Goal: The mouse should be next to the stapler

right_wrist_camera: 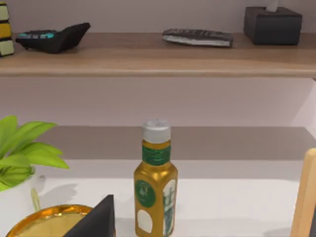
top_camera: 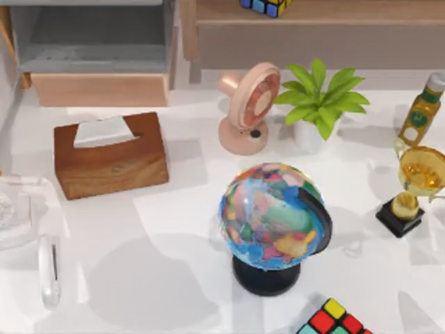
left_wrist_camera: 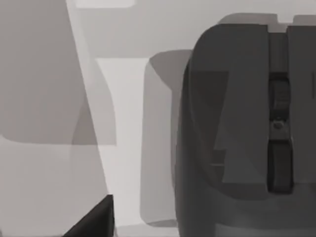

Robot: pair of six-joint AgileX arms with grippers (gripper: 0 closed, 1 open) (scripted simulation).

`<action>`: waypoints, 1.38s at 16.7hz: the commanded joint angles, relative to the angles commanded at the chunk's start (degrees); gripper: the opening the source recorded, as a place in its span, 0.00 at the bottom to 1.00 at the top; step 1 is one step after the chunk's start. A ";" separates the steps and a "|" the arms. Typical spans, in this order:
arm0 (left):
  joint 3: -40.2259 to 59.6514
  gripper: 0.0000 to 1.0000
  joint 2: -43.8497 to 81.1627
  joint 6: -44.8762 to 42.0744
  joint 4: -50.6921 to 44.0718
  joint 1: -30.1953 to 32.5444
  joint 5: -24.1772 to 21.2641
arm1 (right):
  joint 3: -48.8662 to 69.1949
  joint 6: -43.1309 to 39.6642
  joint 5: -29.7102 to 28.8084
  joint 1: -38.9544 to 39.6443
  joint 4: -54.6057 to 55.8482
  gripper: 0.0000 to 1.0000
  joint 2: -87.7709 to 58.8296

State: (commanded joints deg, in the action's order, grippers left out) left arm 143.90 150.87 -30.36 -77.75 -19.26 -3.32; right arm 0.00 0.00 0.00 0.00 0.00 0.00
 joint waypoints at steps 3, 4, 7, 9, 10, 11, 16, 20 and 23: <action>-0.20 1.00 0.00 0.05 0.11 -0.19 0.05 | 0.00 0.00 0.00 0.00 0.00 1.00 0.00; -0.32 1.00 -0.05 -0.01 0.20 -0.20 0.03 | 0.00 0.00 0.00 0.00 0.00 1.00 0.00; -1.23 1.00 -0.43 -0.24 0.84 -0.27 -0.05 | 0.00 0.00 0.00 0.00 0.00 1.00 0.00; -2.19 1.00 -0.75 -0.35 1.48 -0.33 -0.08 | 0.00 0.00 0.00 0.00 0.00 1.00 0.00; -2.72 1.00 -0.89 -0.40 1.84 -0.36 -0.09 | 0.00 0.00 0.00 0.00 0.00 1.00 0.00; -3.25 1.00 -0.98 -0.43 2.24 -0.40 -0.10 | 0.00 0.00 0.00 0.00 0.00 1.00 0.00; -5.20 1.00 -0.78 -0.24 4.53 -0.35 -0.05 | 0.00 0.00 0.00 0.00 0.00 1.00 0.00; -5.90 1.00 0.46 0.14 6.36 0.14 0.01 | 0.00 0.00 0.00 0.00 0.00 1.00 0.00; -5.90 1.00 0.46 0.14 6.36 0.14 0.01 | 0.00 0.00 0.00 0.00 0.00 1.00 0.00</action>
State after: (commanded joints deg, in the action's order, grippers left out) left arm 138.00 151.32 -30.22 -71.39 -19.11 -3.31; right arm 0.00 0.00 0.00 0.00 0.00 0.00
